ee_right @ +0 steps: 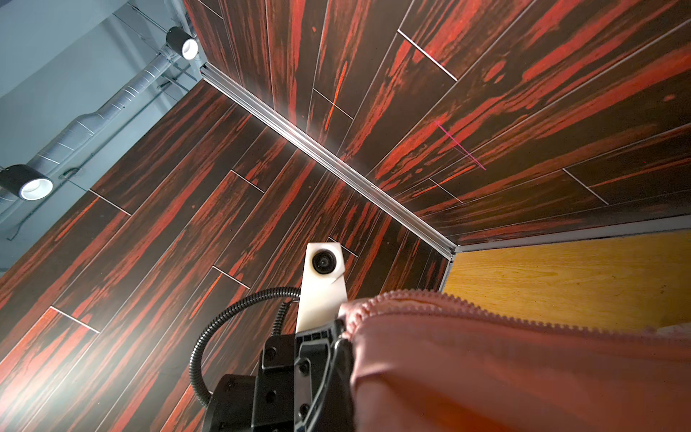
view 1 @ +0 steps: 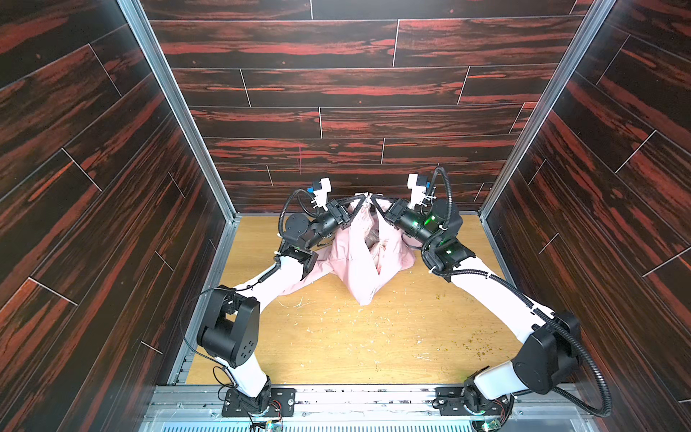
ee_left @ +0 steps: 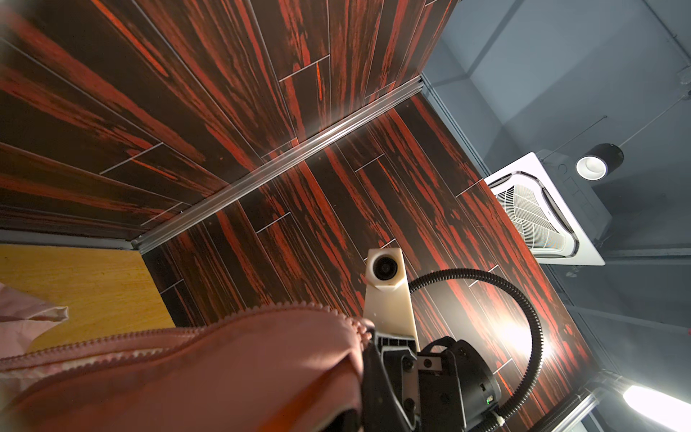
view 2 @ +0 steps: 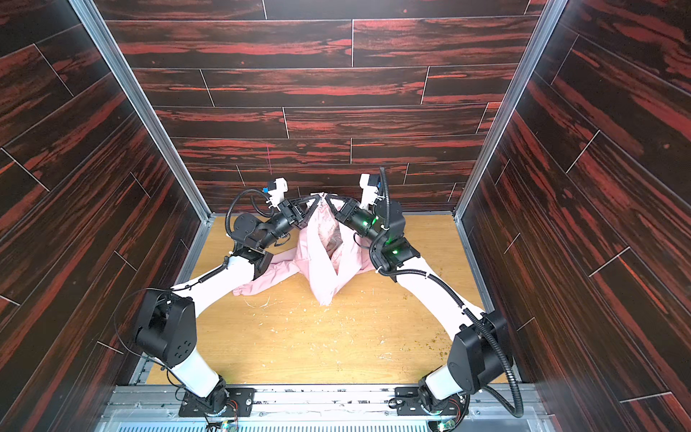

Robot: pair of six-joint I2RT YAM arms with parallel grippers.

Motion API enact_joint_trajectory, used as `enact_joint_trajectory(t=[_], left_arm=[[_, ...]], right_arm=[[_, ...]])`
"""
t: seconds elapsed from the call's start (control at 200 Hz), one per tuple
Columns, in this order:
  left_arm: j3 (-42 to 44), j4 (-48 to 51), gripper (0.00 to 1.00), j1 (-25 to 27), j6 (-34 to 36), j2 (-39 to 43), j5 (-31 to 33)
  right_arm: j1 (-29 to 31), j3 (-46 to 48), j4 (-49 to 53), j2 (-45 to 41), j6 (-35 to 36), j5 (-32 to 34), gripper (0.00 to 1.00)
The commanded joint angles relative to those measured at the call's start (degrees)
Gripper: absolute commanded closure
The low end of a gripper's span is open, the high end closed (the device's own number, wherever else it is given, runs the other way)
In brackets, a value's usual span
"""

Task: Zip up the jacket

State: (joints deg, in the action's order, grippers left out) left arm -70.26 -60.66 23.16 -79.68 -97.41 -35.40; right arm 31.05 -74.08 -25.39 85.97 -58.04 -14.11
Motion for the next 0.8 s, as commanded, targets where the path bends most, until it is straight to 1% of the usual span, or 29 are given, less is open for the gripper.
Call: enact_joint_trajectory(t=[0.0,0.326,0.576,0.797], left_arm=[[-1.09,-5.48,1.0,-1.92,-1.43,1.67,4.63],[-2.36,-5.22,1.0,-2.32,-3.05,0.77,3.72],[-2.36,-5.33,1.0,-2.33,-3.92,0.9,3.3],[-1.91,-5.25,1.0,-2.35,-4.99,1.46,3.14]], right_arm=[[1.32,2.43,3.59,-2.64,1.51,-2.85,1.0],[2.0,3.51,2.54,-1.87,1.44,-3.65,1.0],[2.08,3.18,3.41,0.02,1.72,-0.54,1.0],[2.09,1.49,4.46,1.93,2.83,-0.18,1.0]])
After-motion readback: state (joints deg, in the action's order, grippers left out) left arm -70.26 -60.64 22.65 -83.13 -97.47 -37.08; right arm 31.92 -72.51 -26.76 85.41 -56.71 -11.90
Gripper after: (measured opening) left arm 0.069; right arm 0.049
